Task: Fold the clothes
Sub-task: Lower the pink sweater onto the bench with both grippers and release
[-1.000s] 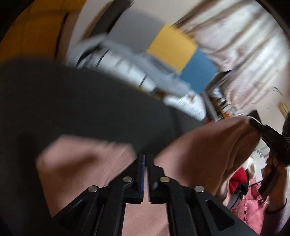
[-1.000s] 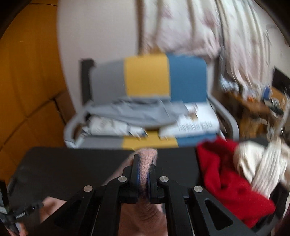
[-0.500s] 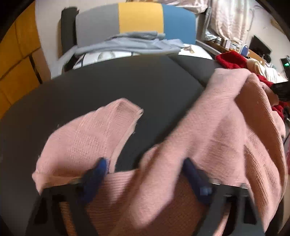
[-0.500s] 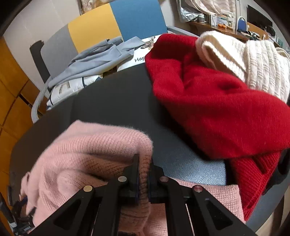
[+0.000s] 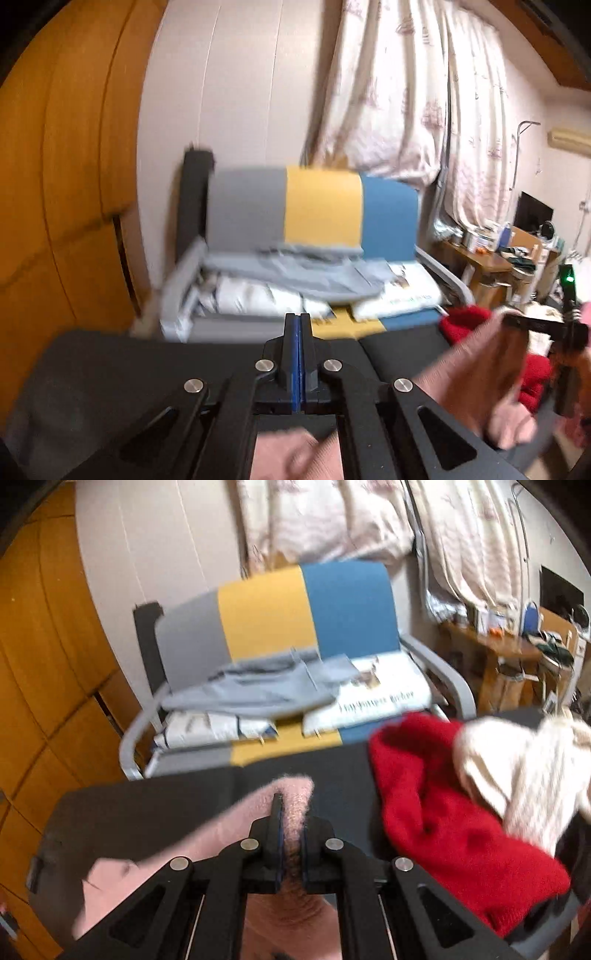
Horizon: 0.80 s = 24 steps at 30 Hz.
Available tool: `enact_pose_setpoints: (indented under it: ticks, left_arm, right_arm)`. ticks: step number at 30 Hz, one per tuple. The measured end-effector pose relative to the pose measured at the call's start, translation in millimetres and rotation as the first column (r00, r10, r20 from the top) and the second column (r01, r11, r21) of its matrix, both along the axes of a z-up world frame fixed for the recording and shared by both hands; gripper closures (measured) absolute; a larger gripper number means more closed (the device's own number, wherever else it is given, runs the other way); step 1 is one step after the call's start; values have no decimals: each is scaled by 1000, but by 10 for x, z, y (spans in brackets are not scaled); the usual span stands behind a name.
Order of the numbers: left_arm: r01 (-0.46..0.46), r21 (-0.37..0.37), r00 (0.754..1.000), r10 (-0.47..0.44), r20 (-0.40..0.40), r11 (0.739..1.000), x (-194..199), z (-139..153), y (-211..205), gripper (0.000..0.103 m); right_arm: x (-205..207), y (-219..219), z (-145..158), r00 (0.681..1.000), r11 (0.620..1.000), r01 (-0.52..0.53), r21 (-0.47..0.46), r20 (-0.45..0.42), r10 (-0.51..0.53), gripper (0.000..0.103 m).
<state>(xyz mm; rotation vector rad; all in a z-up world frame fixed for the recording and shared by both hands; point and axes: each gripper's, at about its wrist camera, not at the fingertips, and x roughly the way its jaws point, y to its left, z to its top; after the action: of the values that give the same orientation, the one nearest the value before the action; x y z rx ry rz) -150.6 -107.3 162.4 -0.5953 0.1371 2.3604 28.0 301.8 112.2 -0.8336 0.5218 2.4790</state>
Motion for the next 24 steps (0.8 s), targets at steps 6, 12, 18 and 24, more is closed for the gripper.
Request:
enact_pose_setpoints:
  ticks: [6, 12, 18, 24]
  left_arm:
    - [111, -237, 967, -49, 251, 965, -292, -1137, 283, 81]
    - [124, -355, 919, 28, 394, 926, -141, -2307, 325, 50]
    - [64, -319, 920, 68, 386, 945, -153, -2362, 170, 34]
    - [-3, -386, 919, 154, 362, 923, -403, -2459, 11, 20]
  right_arm:
    - [-204, 25, -375, 995, 999, 41, -5, 94, -41, 98]
    - [268, 509, -1152, 933, 968, 237, -79, 296, -204, 97]
    - [624, 568, -1380, 902, 951, 303, -67, 342, -264, 78]
    - [458, -114, -904, 979, 992, 68, 102, 183, -86, 68]
